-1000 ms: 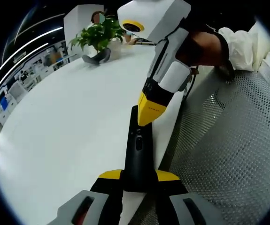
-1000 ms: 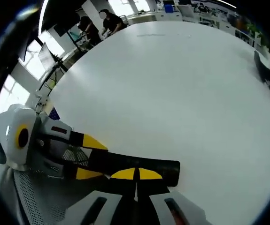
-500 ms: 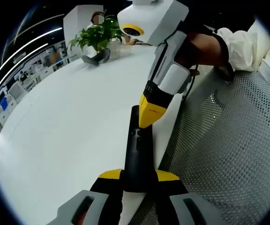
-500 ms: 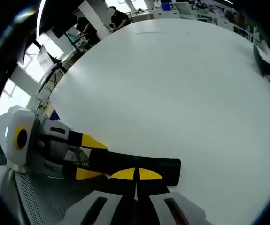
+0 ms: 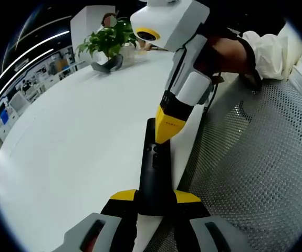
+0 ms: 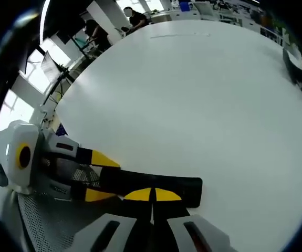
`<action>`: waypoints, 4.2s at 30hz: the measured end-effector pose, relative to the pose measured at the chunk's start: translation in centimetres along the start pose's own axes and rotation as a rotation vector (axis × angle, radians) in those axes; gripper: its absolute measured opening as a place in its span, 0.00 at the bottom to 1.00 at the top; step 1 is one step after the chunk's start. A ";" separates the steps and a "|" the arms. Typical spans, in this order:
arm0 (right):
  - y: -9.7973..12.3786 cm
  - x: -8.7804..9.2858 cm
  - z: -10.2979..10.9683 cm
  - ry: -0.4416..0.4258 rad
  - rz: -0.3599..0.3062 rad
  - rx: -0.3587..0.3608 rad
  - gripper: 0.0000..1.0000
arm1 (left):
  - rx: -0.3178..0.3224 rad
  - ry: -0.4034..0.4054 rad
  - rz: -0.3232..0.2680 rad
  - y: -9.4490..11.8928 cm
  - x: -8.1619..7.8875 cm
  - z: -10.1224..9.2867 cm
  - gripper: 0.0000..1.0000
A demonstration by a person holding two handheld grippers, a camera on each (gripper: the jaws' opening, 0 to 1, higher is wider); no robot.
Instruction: Press the specified remote control buttons in sequence, fully releasing each button before pressing the next.
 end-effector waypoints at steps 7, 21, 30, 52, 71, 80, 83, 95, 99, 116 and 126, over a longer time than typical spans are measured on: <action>0.2 0.2 -0.3 -0.105 0.043 -0.033 0.00 | 0.000 -0.001 -0.001 0.0 0.0 0.0 0.24; 0.7 0.5 -0.9 -0.102 0.076 0.038 0.00 | 0.000 -0.001 0.000 0.0 0.0 0.0 0.24; 0.6 0.6 -0.8 -0.093 0.076 0.044 0.00 | 0.000 -0.001 -0.001 0.0 0.0 0.0 0.24; 0.5 0.7 -1.1 -0.082 0.075 0.035 0.00 | 0.002 -0.004 -0.006 0.0 0.0 0.0 0.25; 0.8 -0.5 -1.3 -0.115 -0.009 0.012 0.00 | 0.001 -0.005 -0.005 0.1 0.0 0.0 0.25; 0.3 -0.4 -0.8 -0.037 -0.013 0.048 0.00 | 0.002 -0.005 -0.006 0.0 0.0 0.0 0.25; 0.2 -0.3 -0.9 -0.037 -0.007 0.043 0.00 | 0.002 -0.005 -0.007 0.0 0.0 0.0 0.25; 0.1 -0.1 -0.8 -0.006 -0.025 0.053 0.00 | 0.002 -0.004 -0.007 -0.1 0.0 0.0 0.25; 0.0 -0.1 -0.6 0.034 -0.027 0.069 0.00 | 0.004 -0.004 -0.007 -0.1 0.0 0.0 0.24; 0.1 -0.2 -0.8 0.038 -0.027 0.066 0.00 | 0.005 -0.008 -0.009 -0.1 0.0 0.0 0.24; 0.2 -0.2 -0.6 0.041 -0.015 0.066 0.00 | 0.011 -0.020 -0.007 -0.1 0.0 0.0 0.24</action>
Point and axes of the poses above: the point that each gripper's makers call its tool centre point, and the gripper's own axes: y roughly backward along the fingers, z roughly to its left, x roughly out of its underside, the point moved 6 cm from there along y, roughly backward along the fingers, and after that the axes turned 7 degrees about x, right-handed, at the moved point
